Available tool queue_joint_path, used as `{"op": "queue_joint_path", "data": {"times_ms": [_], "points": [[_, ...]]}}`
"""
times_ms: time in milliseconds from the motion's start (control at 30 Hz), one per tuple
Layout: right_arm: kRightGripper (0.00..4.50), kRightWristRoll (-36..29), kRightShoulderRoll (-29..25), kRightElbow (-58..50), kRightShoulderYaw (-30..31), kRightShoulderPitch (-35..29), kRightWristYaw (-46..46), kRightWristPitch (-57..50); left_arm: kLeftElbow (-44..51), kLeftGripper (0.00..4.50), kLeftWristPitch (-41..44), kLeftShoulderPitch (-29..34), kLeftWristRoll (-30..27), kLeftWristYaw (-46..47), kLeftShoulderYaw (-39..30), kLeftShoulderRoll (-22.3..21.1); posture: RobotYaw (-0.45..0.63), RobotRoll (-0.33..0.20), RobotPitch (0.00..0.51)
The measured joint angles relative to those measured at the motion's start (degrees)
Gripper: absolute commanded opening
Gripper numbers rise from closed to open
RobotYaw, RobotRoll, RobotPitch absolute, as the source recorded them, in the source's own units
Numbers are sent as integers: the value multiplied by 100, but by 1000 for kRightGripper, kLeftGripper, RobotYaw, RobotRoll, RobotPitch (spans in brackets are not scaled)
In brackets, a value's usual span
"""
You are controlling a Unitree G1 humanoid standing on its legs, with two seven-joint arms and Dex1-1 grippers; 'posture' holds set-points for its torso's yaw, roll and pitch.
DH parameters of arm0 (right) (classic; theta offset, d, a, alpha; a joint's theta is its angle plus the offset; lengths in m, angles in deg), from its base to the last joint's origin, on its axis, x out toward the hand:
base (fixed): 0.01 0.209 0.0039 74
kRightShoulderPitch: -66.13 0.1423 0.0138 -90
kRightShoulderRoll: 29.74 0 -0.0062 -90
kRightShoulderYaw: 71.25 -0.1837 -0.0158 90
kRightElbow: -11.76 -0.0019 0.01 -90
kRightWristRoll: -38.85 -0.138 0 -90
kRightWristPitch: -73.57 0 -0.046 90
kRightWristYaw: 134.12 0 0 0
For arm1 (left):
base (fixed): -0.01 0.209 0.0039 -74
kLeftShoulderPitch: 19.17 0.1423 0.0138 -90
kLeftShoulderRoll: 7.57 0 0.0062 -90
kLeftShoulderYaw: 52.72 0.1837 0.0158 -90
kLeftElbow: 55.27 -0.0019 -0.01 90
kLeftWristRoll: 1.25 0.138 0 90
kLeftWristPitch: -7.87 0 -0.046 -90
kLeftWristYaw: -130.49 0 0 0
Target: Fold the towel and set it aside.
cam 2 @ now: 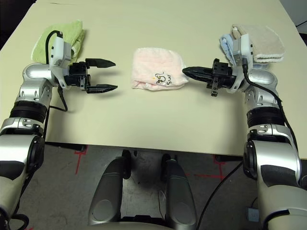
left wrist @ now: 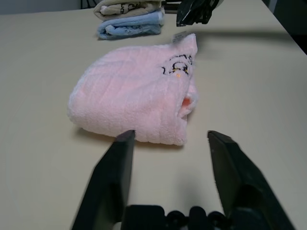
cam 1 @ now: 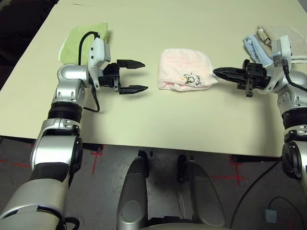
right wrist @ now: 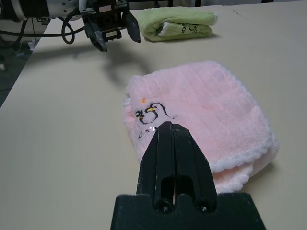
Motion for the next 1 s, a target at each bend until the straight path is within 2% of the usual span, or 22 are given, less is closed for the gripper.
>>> {"op": "queue_joint_path", "data": {"times_ms": [167, 300, 533, 1000], "points": [[0, -6, 24, 0, -1, 10, -27, -38, -137, 55, 72, -238, 0, -33, -27, 67, 18, 0, 311], [0, -7, 318, 34, 16, 222, -145, -50, -291, 19, 302, -539, -4, 142, -105, 396, 29, 0, 310], [0, 118, 676, 510, 141, 663, -205, 160, -928, 19, 276, -984, 157, 857, -83, 1303, 31, 0, 307], [0, 866, 855, 1377, 412, 561, -701, 647, -1822, 19, 21, -916, 1024, 1753, 144, 1532, 13, 0, 302]]}}
